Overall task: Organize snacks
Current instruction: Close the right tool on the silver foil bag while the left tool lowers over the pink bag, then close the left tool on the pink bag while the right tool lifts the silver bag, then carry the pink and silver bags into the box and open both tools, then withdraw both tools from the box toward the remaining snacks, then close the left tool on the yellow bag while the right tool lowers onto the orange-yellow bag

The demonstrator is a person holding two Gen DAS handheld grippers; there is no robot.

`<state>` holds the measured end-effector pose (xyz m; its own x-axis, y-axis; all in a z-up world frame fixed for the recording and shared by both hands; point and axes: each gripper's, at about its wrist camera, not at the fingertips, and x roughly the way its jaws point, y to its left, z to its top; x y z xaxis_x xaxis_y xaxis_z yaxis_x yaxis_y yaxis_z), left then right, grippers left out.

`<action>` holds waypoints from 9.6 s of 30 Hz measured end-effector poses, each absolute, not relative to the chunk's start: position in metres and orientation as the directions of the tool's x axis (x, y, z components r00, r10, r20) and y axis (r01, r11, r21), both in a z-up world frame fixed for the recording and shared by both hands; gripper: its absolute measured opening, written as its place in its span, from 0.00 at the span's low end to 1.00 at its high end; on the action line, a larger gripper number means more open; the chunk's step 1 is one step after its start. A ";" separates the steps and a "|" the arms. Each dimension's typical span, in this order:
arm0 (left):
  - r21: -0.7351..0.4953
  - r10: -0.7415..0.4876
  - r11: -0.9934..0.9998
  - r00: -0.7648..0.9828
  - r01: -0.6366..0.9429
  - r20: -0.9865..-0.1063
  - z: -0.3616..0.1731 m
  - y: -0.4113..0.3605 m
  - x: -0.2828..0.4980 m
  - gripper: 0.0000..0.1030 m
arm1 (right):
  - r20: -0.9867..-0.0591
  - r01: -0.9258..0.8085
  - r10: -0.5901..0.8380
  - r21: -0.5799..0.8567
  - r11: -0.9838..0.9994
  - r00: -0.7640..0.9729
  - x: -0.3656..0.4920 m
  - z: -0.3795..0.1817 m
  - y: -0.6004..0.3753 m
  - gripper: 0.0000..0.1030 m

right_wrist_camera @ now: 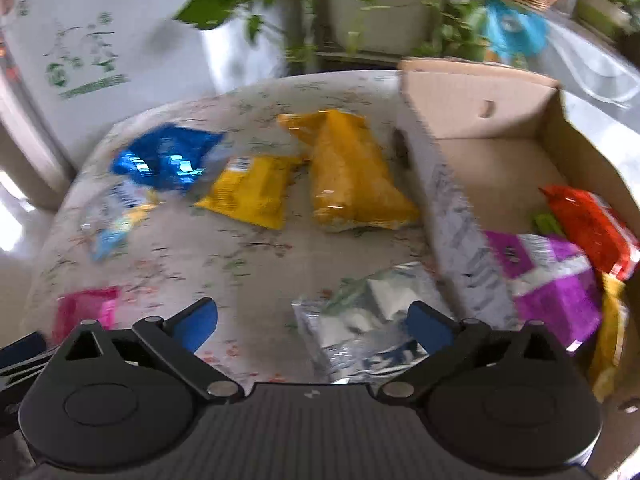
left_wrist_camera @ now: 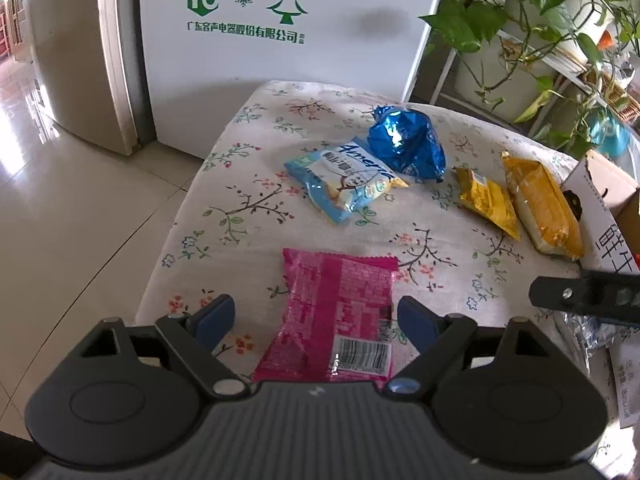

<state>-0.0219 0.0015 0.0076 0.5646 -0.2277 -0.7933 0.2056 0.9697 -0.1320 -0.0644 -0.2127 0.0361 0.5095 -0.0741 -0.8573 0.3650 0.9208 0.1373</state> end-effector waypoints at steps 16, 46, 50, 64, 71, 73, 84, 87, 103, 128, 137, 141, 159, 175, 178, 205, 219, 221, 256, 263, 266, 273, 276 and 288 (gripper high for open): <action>-0.145 -0.244 0.966 0.567 0.215 -0.787 0.009 0.003 -0.025 0.86 | -0.851 0.729 -0.278 0.165 0.664 0.446 -0.115 0.035 -0.219 0.94; -0.216 -0.354 0.928 0.544 0.302 -0.761 0.010 0.004 -0.022 0.86 | -0.840 0.807 -0.415 0.046 0.589 0.351 -0.081 0.015 -0.204 0.67; -0.210 -0.354 0.927 0.542 0.311 -0.762 0.006 0.000 -0.024 0.86 | -0.856 0.645 -0.310 0.035 0.763 0.414 -0.088 0.018 -0.206 0.67; -0.007 -0.230 0.940 0.618 0.341 -0.752 0.000 -0.018 -0.033 0.72 | -0.880 0.475 -0.160 0.082 0.876 0.447 -0.097 0.024 -0.214 0.67; -0.006 -0.230 0.941 0.625 0.338 -0.746 0.003 -0.015 -0.036 0.51 | -0.882 0.463 -0.101 0.141 0.875 0.460 -0.092 0.025 -0.215 0.67; -0.024 -0.233 0.945 0.621 0.327 -0.748 0.004 -0.012 -0.036 0.49 | -0.882 0.455 -0.096 0.142 0.879 0.461 -0.092 0.026 -0.214 0.67; -0.083 -0.250 0.952 0.592 0.295 -0.766 0.015 -0.007 -0.046 0.49 | -0.875 0.416 -0.059 0.168 0.894 0.481 -0.093 0.031 -0.211 0.67; -0.083 -0.251 0.952 0.595 0.295 -0.764 0.020 -0.008 -0.050 0.49 | -0.865 0.395 -0.044 0.183 0.900 0.499 -0.093 0.036 -0.210 0.67; -0.084 -0.264 0.950 0.632 0.299 -0.729 0.058 -0.016 -0.066 0.49 | -0.800 0.312 -0.026 0.204 0.928 0.599 -0.100 0.074 -0.214 0.67; -0.210 -0.457 0.875 0.601 0.437 -0.656 0.109 -0.115 -0.069 0.49 | -0.649 0.464 -0.144 0.353 0.812 0.747 -0.142 0.139 -0.315 0.67; -0.259 -0.552 0.809 0.527 0.528 -0.646 0.111 -0.188 -0.072 0.49 | -0.657 0.617 -0.235 0.441 0.652 0.716 -0.166 0.135 -0.365 0.67; -0.259 -0.576 0.783 0.504 0.565 -0.644 0.112 -0.216 -0.074 0.49 | -0.666 0.652 -0.242 0.476 0.591 0.706 -0.173 0.131 -0.379 0.67; -0.259 -0.627 0.719 0.439 0.646 -0.644 0.107 -0.271 -0.082 0.74 | -0.712 0.762 -0.306 0.498 0.413 0.632 -0.191 0.121 -0.398 0.80; -0.279 -0.586 0.775 0.479 0.567 -0.653 0.104 -0.205 -0.058 0.78 | -0.690 0.702 -0.260 0.493 0.513 0.675 -0.175 0.126 -0.384 0.83; -0.285 -0.576 0.788 0.487 0.546 -0.656 0.103 -0.189 -0.053 0.78 | -0.684 0.682 -0.245 0.490 0.542 0.687 -0.172 0.127 -0.381 0.83; -0.111 -0.410 0.874 0.595 0.473 -0.692 0.047 -0.129 -0.001 0.78 | -0.655 0.487 -0.063 0.490 0.723 0.753 -0.137 0.126 -0.334 0.83; -0.034 -0.441 0.805 0.561 0.592 -0.700 0.015 -0.158 0.034 0.76 | -0.652 0.429 0.027 0.528 0.733 0.757 -0.124 0.119 -0.323 0.83; -0.035 -0.447 0.794 0.544 0.607 -0.710 0.011 -0.161 0.039 0.76 | -0.639 0.404 0.075 0.568 0.717 0.765 -0.119 0.115 -0.322 0.83; -0.145 -0.356 0.907 0.536 0.395 -0.766 0.008 -0.042 0.020 0.55 | -0.751 0.435 -0.298 -0.016 0.900 0.589 -0.005 0.029 -0.232 0.74; -0.164 -0.368 0.906 0.536 0.389 -0.760 0.008 -0.035 0.018 0.55 | -0.760 0.374 -0.272 -0.041 0.926 0.590 0.000 0.023 -0.216 0.80; -0.164 -0.366 0.908 0.539 0.386 -0.758 0.008 -0.034 0.018 0.56 | -0.749 0.330 -0.214 0.007 0.944 0.627 -0.002 0.031 -0.206 0.77; -0.133 -0.349 0.910 0.551 0.393 -0.758 0.007 -0.039 0.015 0.56 | -0.737 0.474 -0.355 -0.053 0.879 0.576 0.002 0.033 -0.219 0.78; -0.126 -0.345 0.910 0.553 0.395 -0.758 0.007 -0.040 0.015 0.56 | -0.751 0.508 -0.352 -0.026 0.861 0.559 0.006 0.030 -0.224 0.81; -0.101 -0.343 0.903 0.559 0.417 -0.755 0.006 -0.042 0.014 0.59 | -0.781 0.536 -0.364 -0.045 0.843 0.507 0.031 0.012 -0.228 0.80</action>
<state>0.0141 -0.0419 0.0059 0.5587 -0.3426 -0.7553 0.4174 0.9031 -0.1009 0.0311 -0.2281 0.0123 0.5068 -0.3644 -0.7812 0.5360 0.8430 -0.0454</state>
